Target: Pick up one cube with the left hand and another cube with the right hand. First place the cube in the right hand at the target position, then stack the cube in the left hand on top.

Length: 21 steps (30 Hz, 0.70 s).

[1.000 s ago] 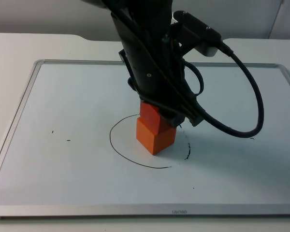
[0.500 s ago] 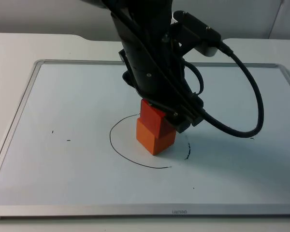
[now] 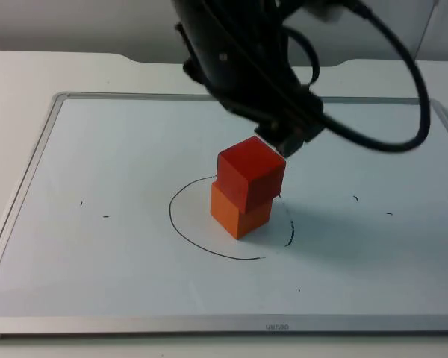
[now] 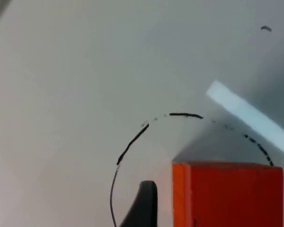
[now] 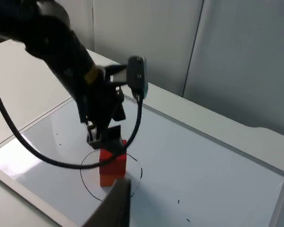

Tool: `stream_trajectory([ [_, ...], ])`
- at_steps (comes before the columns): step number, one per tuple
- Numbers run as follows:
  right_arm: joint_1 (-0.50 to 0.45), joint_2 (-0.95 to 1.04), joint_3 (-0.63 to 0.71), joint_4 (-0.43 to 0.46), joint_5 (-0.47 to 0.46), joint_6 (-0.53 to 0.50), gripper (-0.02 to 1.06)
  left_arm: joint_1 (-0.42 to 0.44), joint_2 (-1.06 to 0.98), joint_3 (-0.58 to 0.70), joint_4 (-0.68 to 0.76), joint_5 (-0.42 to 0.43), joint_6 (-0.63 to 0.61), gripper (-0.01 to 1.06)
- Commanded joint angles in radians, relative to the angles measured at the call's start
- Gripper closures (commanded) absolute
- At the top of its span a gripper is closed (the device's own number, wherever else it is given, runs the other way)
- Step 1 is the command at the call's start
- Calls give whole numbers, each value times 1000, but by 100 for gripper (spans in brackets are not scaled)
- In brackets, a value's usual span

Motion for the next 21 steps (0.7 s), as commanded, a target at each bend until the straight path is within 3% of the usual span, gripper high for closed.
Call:
stream_trajectory([
  [1,5,-3,7,-4,-15,-21,6,-6,-114,-11,-26,21,-26,26],
  [7,5,-3,7,-10,-44,-50,6,-11,-285,-11,-64,90,-38,26],
  [12,5,-3,7,-11,-42,-73,6,-62,-458,-9,-61,164,-43,26],
  [17,5,-65,64,-4,-58,-100,6,-210,-626,-2,-19,274,-63,26],
  [18,5,-65,64,-4,-58,-100,6,-210,-626,-2,-19,274,-63,26],
  [21,5,-161,127,22,-62,-88,6,-317,-736,106,30,276,-119,26],
])
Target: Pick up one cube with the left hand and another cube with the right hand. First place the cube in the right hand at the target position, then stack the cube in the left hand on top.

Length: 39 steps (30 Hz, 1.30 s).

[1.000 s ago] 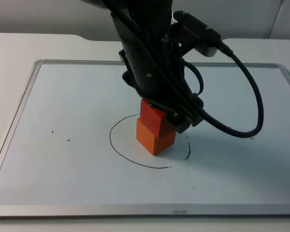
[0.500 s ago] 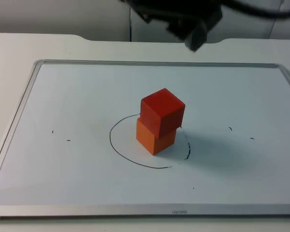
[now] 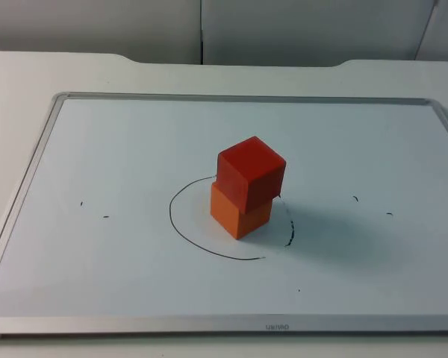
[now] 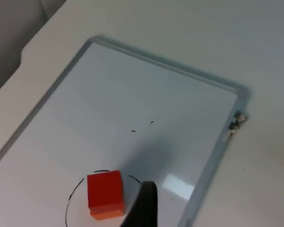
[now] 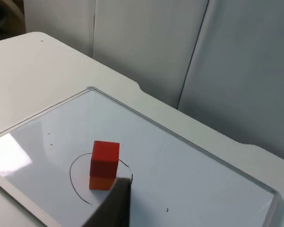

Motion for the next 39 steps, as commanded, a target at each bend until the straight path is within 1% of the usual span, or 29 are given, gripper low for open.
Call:
stream_trajectory([
  [1,5,-61,39,22,-13,1,6,-52,-62,69,37,16,-45,26],
  [3,5,-138,68,50,-4,3,6,-98,-132,171,95,0,-103,26],
  [4,5,-175,79,58,10,21,6,-112,-174,231,130,-5,-141,26],
  [5,5,-222,97,61,47,36,6,-123,-230,310,169,-14,-180,26],
  [6,5,-222,97,61,47,36,6,-123,-230,310,169,-14,-180,26],
  [8,5,-286,123,74,91,54,6,-123,-324,419,193,-30,-235,26],
  [9,5,-287,141,86,105,54,6,-123,-374,469,197,-42,-251,26],
  [10,5,-287,141,86,105,54,6,-123,-374,469,197,-42,-251,26],
  [12,7,-287,182,127,143,67,6,-123,-470,546,197,-63,-273,26],
  [13,7,-287,206,136,136,67,6,-123,-550,597,197,-65,-283,26],
  [14,7,-287,206,136,136,67,6,-123,-550,597,197,-65,-283,26],
  [18,7,-287,308,140,122,69,6,-123,-744,702,227,-41,-290,26],
  [19,7,-287,308,140,122,69,6,-123,-744,702,227,-41,-290,26],
  [21,7,-287,361,142,120,76,6,-123,-837,754,234,-26,-302,26],
  [22,7,-287,375,149,91,76,6,-121,-879,780,234,-24,-305,26],
  [23,7,-287,375,142,88,74,6,-121,-931,815,234,-22,-305,26],
  [25,7,-287,375,132,91,82,6,-121,-966,838,238,-17,-305,26],
  [28,7,-287,385,128,79,86,6,-121,-1042,897,251,31,-305,26],
  [29,7,-287,385,128,79,86,6,-121,-1042,897,251,31,-305,26],
  [33,7,-287,384,128,79,88,6,-121,-1107,920,199,123,-324,26],
  [36,7,-287,384,128,79,88,6,-121,-1131,920,162,146,-307,26],
  [38,7,-287,384,128,79,88,6,-121,-1163,920,134,140,-255,26],
  [39,7,-287,384,128,79,88,6,-121,-1163,920,134,140,-255,26],
])
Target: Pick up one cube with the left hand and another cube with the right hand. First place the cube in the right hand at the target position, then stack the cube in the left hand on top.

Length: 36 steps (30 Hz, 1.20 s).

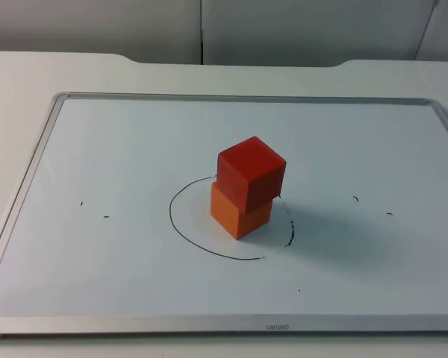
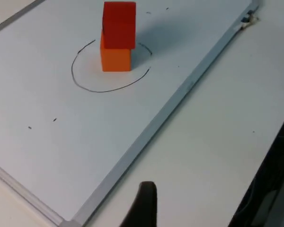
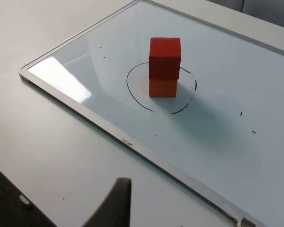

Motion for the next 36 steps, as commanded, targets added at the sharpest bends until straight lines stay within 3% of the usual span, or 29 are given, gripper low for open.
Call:
stream_trajectory([
  [1,1,-2,8,-6,-14,2,6,-3,-33,2,-43,1,55,26],
  [8,1,-2,8,-6,-14,2,6,-3,-114,24,-84,-33,114,26],
  [24,1,-2,8,5,-14,-14,6,-3,-114,24,-87,-33,120,25],
  [30,1,-2,8,15,-14,-21,6,-3,-114,24,-88,-33,120,-1],
  [36,1,-2,8,15,-14,-28,6,-3,-114,24,-88,-33,120,0],
])
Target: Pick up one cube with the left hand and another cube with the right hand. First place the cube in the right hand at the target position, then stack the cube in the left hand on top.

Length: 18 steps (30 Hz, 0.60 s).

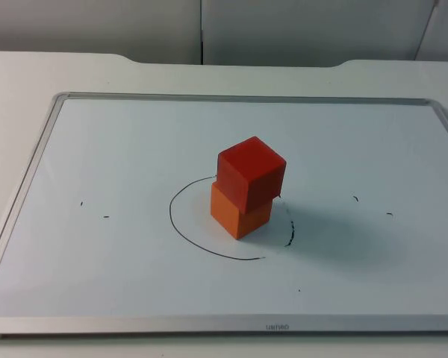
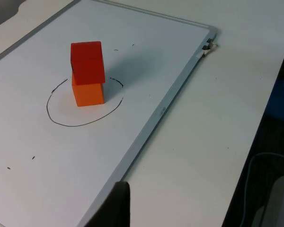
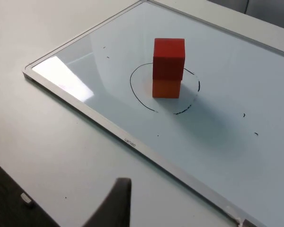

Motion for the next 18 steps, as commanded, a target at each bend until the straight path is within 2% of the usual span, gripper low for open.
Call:
stream_trajectory([
  [1,1,-2,8,0,-14,-10,6,-3,-4,3,-10,-12,-1,0],
  [14,1,-2,8,0,-14,-10,6,-3,-4,3,-10,-12,-1,0],
  [18,1,-2,8,-17,-14,39,6,-3,-4,3,-10,-12,-1,0],
])
